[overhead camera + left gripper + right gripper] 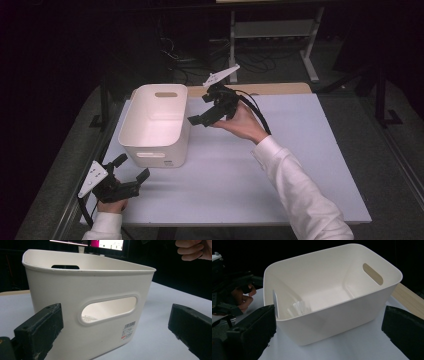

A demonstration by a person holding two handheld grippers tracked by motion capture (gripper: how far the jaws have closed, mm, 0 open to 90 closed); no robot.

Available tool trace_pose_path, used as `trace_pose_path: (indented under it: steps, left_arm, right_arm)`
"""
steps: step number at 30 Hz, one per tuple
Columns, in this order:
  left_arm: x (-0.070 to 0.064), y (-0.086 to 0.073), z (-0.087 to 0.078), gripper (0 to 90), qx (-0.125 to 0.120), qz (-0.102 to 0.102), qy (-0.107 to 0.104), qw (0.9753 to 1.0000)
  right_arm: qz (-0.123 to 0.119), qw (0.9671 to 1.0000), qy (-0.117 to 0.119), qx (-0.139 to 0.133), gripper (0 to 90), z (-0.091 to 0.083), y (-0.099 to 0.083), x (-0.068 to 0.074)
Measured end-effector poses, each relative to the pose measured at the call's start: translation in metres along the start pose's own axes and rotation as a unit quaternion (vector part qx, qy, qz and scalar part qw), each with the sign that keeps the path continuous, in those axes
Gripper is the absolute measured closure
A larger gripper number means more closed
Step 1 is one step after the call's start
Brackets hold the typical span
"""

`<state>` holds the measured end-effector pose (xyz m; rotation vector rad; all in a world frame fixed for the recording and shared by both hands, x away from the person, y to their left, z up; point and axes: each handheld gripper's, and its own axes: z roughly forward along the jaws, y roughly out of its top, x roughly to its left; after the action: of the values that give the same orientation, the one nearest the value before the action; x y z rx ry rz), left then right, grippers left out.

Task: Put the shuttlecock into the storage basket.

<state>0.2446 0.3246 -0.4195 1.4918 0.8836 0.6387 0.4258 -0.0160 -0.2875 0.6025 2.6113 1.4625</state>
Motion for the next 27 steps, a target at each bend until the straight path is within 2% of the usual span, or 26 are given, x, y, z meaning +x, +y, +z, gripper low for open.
trace_pose_path:
  steps: [7,9,27]
  left_arm:
    - [0.000,0.000,0.000,0.0,0.002,0.001,-0.001,1.0000]
    - [0.000,0.000,0.000,0.0,0.002,-0.001,-0.001,1.0000]
    - [0.000,0.000,0.000,0.0,0.005,0.002,0.001,1.0000]
  right_arm:
    - [0.004,1.0000,-0.003,-0.006,0.0,-0.007,-0.008,-0.002]
    - [0.018,0.9998,-0.002,-0.010,0.0,-0.009,-0.011,0.000]
    - [0.018,0.9995,-0.013,-0.024,0.0,-0.026,-0.031,-0.005]
